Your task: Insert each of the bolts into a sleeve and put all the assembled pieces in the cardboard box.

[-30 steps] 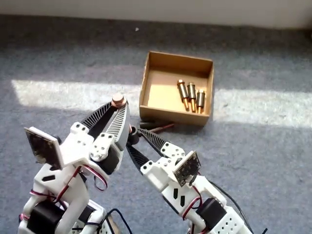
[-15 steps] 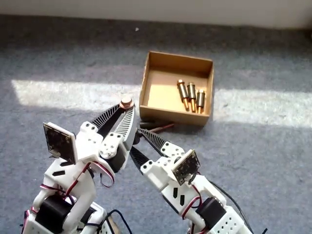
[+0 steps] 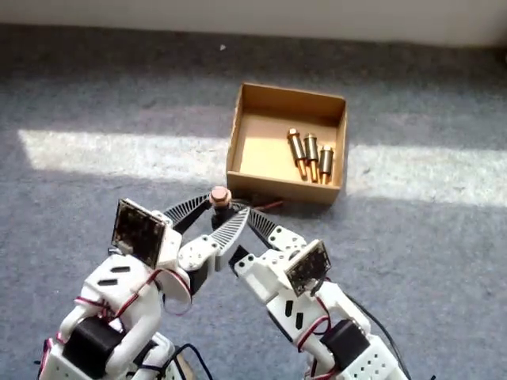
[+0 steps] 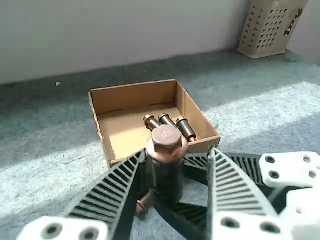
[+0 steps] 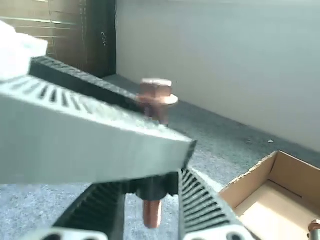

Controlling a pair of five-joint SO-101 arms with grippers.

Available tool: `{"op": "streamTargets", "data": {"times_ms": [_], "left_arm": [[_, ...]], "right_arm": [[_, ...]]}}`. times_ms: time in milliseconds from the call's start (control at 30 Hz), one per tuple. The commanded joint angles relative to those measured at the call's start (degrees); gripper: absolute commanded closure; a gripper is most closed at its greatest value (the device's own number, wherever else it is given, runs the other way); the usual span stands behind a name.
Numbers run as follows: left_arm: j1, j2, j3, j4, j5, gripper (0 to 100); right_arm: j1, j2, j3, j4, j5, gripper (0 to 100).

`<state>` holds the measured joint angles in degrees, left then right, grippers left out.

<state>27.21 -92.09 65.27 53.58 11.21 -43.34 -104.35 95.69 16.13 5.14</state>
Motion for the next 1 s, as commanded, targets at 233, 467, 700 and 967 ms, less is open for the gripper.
{"op": "streamTargets", "data": {"times_ms": [233, 467, 700, 967], "left_arm": [[-9.80, 0.22, -3.38, 1.85, -4.31, 77], [-21.49, 0.22, -1.54, 6.07, -8.26, 78], [-32.92, 0.22, 7.52, 5.89, -8.35, 78], [-37.05, 0.22, 15.25, 0.35, -8.35, 78]], "right_arm": [[6.02, -0.31, 6.55, 9.54, 0.26, 99.3], [10.95, -0.13, -4.18, 23.25, 3.25, 99.2], [11.03, 17.45, -16.84, 30.55, 9.05, 99.2], [12.44, 45.41, -35.56, 32.22, 9.05, 99.2]]}}
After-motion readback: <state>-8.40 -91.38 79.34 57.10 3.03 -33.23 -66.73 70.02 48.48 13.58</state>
